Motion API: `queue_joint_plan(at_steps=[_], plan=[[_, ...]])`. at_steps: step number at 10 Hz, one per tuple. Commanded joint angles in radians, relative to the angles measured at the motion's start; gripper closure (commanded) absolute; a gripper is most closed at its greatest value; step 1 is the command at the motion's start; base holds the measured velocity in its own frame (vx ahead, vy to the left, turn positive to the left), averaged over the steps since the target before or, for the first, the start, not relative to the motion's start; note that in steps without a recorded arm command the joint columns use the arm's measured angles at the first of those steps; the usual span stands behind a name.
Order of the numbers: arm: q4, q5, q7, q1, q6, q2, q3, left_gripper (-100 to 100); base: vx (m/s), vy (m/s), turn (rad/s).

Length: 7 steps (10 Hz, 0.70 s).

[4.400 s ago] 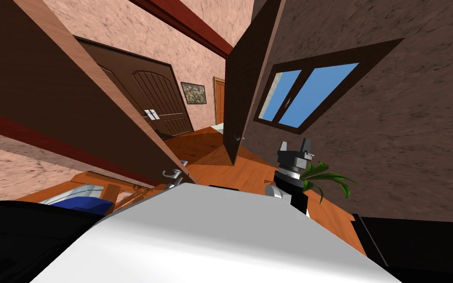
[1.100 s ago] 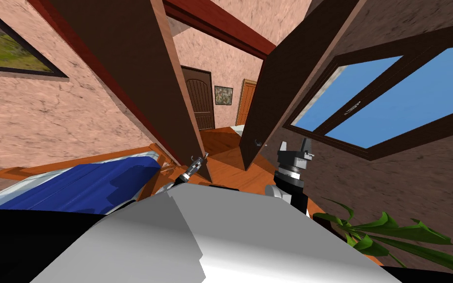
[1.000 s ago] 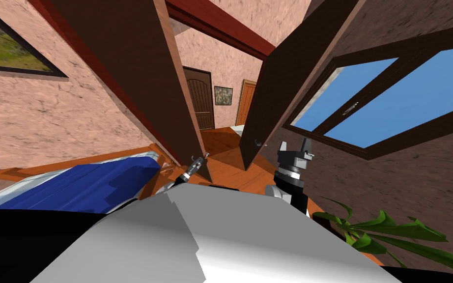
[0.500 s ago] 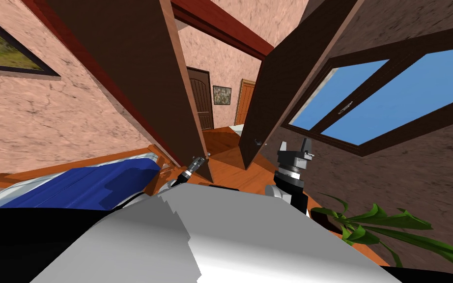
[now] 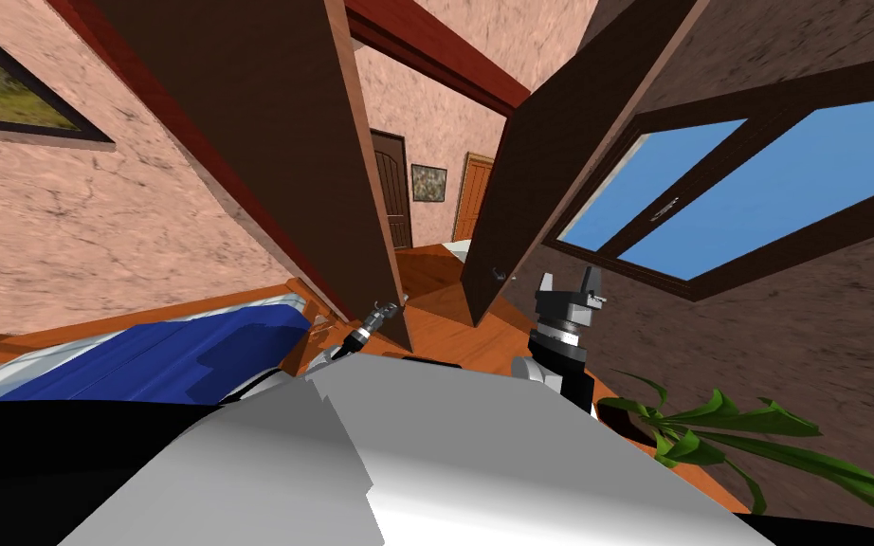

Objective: Pull the door open

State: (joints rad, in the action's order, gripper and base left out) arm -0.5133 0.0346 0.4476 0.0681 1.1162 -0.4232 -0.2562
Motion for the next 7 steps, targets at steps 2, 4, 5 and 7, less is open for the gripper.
queue_joint_plan(at_steps=[2, 4, 5, 7], plan=[[-0.002, -0.001, 0.0, 0.002, 0.003, 0.0, 0.001, 100, 0.002, -0.003, 0.005], [-0.002, -0.001, 0.0, 0.002, 0.003, 0.0, 0.001, 100, 0.0, 0.0, 0.0], [-0.013, 0.026, 0.017, -0.006, 0.028, -0.002, -0.021, 100, 0.042, -0.037, 0.035], [-0.013, 0.026, 0.017, -0.006, 0.028, -0.002, -0.021, 100, 0.032, -0.046, 0.032]])
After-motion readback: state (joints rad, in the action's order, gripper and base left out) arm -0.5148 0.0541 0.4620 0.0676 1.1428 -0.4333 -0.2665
